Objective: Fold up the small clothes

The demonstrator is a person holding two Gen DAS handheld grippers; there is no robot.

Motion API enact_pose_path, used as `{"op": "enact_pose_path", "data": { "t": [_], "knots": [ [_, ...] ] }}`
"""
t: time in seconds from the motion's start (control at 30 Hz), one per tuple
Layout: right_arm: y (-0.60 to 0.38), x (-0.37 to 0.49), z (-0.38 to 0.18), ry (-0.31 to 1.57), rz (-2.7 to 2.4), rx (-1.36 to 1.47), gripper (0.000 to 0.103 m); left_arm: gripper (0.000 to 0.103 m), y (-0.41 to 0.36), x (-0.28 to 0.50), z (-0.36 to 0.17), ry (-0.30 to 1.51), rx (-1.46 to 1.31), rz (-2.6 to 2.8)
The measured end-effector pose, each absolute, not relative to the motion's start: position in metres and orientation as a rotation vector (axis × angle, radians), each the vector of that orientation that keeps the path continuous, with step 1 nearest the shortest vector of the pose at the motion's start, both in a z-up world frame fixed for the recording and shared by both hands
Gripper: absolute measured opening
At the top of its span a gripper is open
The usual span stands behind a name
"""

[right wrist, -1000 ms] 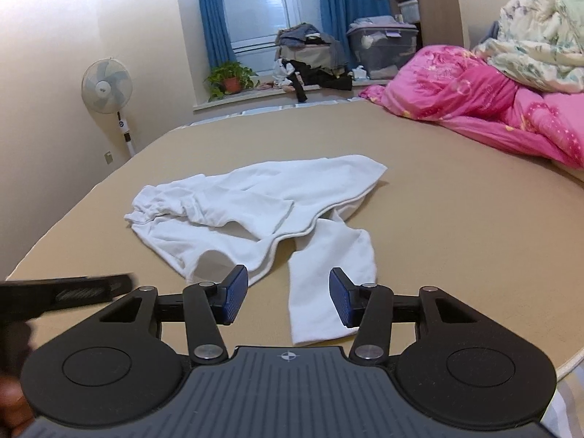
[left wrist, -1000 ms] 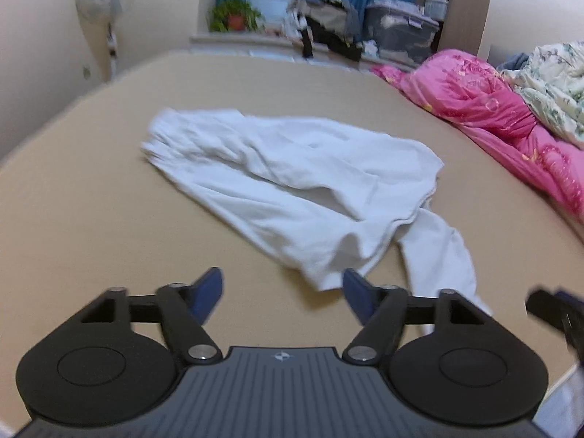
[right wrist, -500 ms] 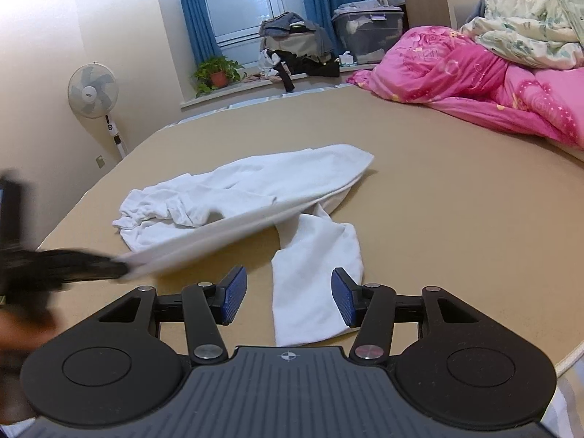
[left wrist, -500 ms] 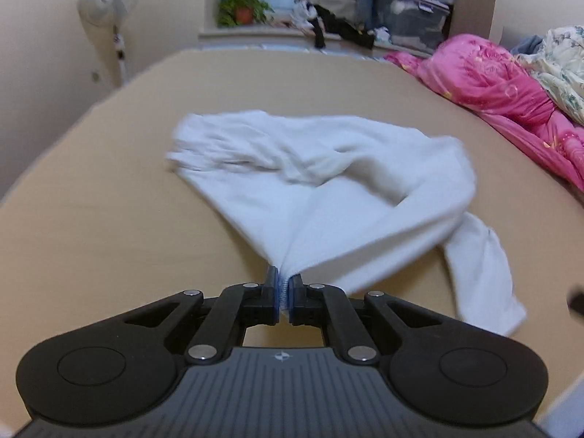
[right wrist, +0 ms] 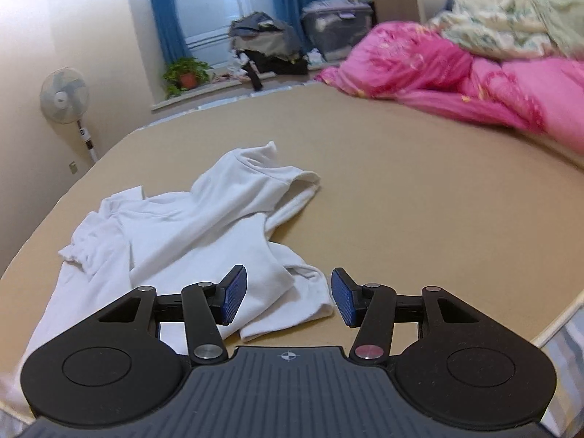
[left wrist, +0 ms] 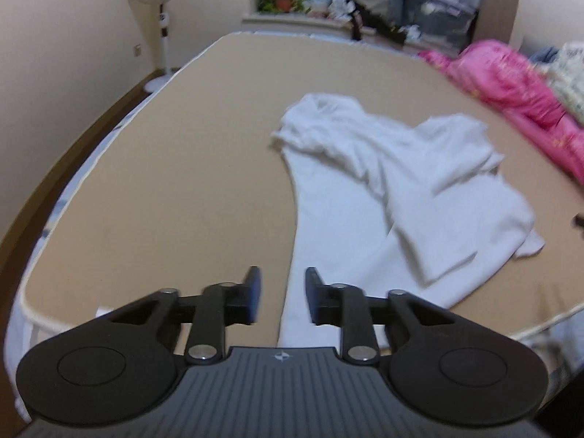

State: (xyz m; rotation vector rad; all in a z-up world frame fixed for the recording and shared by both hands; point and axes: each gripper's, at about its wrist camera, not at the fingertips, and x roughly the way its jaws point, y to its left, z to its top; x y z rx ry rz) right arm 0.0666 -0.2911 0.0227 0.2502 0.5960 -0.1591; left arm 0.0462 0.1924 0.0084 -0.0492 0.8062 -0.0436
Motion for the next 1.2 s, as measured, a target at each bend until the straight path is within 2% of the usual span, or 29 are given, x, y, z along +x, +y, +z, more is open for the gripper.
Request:
{"op": "enact_pose_path", "data": {
  "t": [0.13, 0.27, 0.33, 0.5, 0.57, 0.6, 0.63, 0.67, 0.7, 0.8, 1.0, 1.1, 1.2],
  "knots": [
    [-0.291, 0.095, 0.014, 0.638, -0.129, 0.258, 0.054, 0.032, 0.209, 0.080, -0.009, 0.849, -0.152, -0.093],
    [-0.287, 0.127, -0.001, 0.670, -0.087, 0.189, 0.056, 0.032, 0.203, 0.113, -0.044, 1.012, -0.204, -0.047],
    [-0.285, 0.143, -0.011, 0.687, -0.080, 0.149, 0.056, 0.036, 0.196, 0.119, -0.055, 1.067, -0.172, -0.038],
    [-0.282, 0.169, -0.032, 0.729, -0.047, 0.074, 0.056, 0.036, 0.186, 0.120, -0.078, 1.149, -0.099, -0.015],
    [-0.280, 0.176, -0.039, 0.745, -0.025, 0.065, 0.054, 0.032, 0.181, 0.118, -0.077, 1.141, -0.075, -0.016],
    [-0.279, 0.177, -0.041, 0.750, -0.010, 0.062, 0.050, 0.025, 0.180, 0.118, -0.078, 1.137, -0.072, -0.022],
    [-0.277, 0.178, -0.043, 0.752, 0.013, 0.057, 0.033, 0.010, 0.181, 0.113, -0.078, 1.135, -0.073, -0.030],
    [-0.275, 0.178, -0.044, 0.750, 0.034, 0.046, 0.010, 0.007, 0.179, 0.112, -0.077, 1.131, -0.072, -0.042],
    [-0.274, 0.177, -0.043, 0.746, 0.050, 0.031, 0.007, 0.005, 0.178, 0.109, -0.075, 1.120, -0.060, -0.038],
    [-0.276, 0.164, -0.020, 0.695, 0.098, 0.041, 0.004, 0.004, 0.182, 0.095, -0.059, 1.060, -0.070, -0.039],
    [-0.306, 0.105, 0.068, 0.581, 0.224, 0.251, 0.000, 0.000, 0.215, 0.038, -0.004, 0.885, -0.177, -0.101],
    [-0.332, 0.065, 0.102, 0.539, 0.312, 0.414, 0.000, 0.000, 0.237, 0.011, -0.001, 0.896, -0.206, -0.074],
    [-0.348, 0.049, 0.102, 0.591, 0.314, 0.435, 0.000, 0.000, 0.238, 0.005, -0.002, 0.919, -0.218, -0.112]
  ]
}}
